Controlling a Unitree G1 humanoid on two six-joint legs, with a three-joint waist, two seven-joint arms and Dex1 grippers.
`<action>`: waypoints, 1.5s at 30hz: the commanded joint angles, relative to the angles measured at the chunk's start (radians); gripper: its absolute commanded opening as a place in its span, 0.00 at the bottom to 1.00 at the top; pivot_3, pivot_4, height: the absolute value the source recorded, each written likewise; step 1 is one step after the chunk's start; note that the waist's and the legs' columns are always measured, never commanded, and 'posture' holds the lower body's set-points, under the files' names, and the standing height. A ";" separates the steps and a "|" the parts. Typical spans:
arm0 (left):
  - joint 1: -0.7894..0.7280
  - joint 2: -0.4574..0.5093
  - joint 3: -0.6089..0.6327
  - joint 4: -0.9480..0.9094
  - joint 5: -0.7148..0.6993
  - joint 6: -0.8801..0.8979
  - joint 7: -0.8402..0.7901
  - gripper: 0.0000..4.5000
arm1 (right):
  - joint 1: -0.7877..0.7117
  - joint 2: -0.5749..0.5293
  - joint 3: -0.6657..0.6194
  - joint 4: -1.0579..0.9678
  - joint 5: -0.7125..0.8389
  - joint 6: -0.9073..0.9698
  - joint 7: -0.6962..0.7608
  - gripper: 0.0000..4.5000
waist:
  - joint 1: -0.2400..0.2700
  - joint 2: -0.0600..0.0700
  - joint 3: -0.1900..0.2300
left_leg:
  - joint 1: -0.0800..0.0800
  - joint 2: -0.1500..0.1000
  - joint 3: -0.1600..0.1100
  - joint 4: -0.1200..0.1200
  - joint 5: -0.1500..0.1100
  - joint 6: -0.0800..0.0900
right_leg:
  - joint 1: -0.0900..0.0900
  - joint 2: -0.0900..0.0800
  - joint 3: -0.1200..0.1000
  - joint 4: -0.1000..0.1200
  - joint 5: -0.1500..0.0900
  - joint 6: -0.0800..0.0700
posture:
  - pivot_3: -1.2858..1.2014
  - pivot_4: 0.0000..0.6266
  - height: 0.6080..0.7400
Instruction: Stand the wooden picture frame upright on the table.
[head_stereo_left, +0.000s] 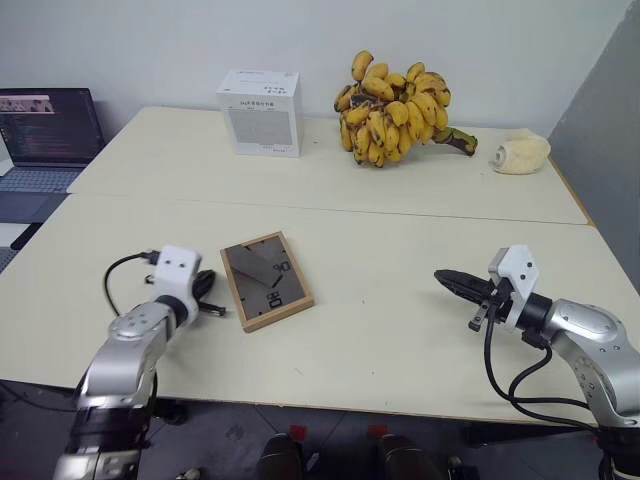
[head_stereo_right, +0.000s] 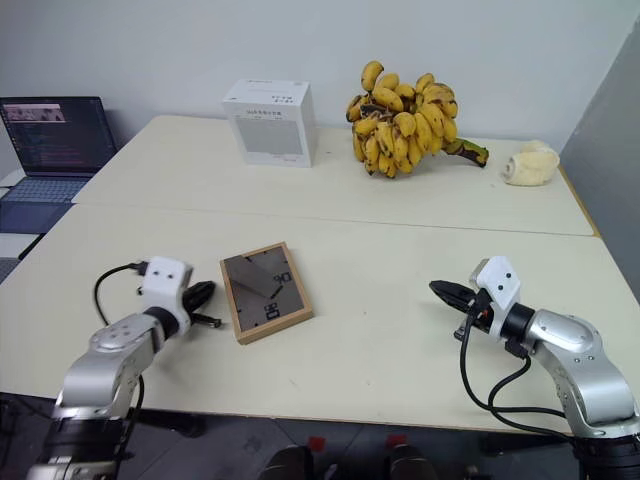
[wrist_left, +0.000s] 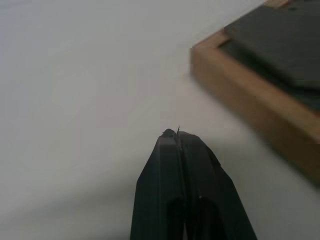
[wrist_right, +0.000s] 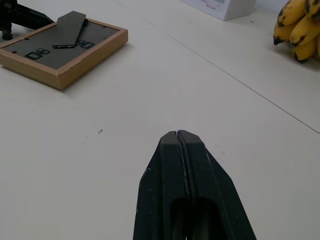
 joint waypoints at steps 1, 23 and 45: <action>-0.088 -0.014 -0.090 0.073 0.034 -0.075 -0.110 0.01 | 0.019 0.006 -0.038 -0.048 -0.003 -0.026 -0.023 0.00 | 0.001 0.000 0.000 | 0.000 0.000 0.000 0.000 0.000 0.000 | 0.000 0.000 0.000 0.001 0.000 0.000 | 0.52 0.24 1.00; -0.262 -0.103 -0.273 0.064 0.060 -0.013 -0.399 0.01 | 0.065 0.016 -0.029 -0.015 -0.126 -0.090 -0.121 0.00 | -0.001 0.001 0.000 | -0.001 -0.002 -0.002 0.003 0.000 0.000 | -0.001 0.000 -0.001 0.007 0.000 0.001 | 0.52 0.24 1.00; -0.361 0.027 -0.107 0.075 -0.352 0.694 -0.568 0.64 | -0.150 0.117 0.140 0.348 -0.449 -0.218 -0.304 0.00 | -0.012 0.001 0.000 | 0.001 -0.002 -0.002 0.004 0.001 0.001 | -0.003 0.000 -0.001 0.013 0.000 0.000 | 0.52 0.24 1.00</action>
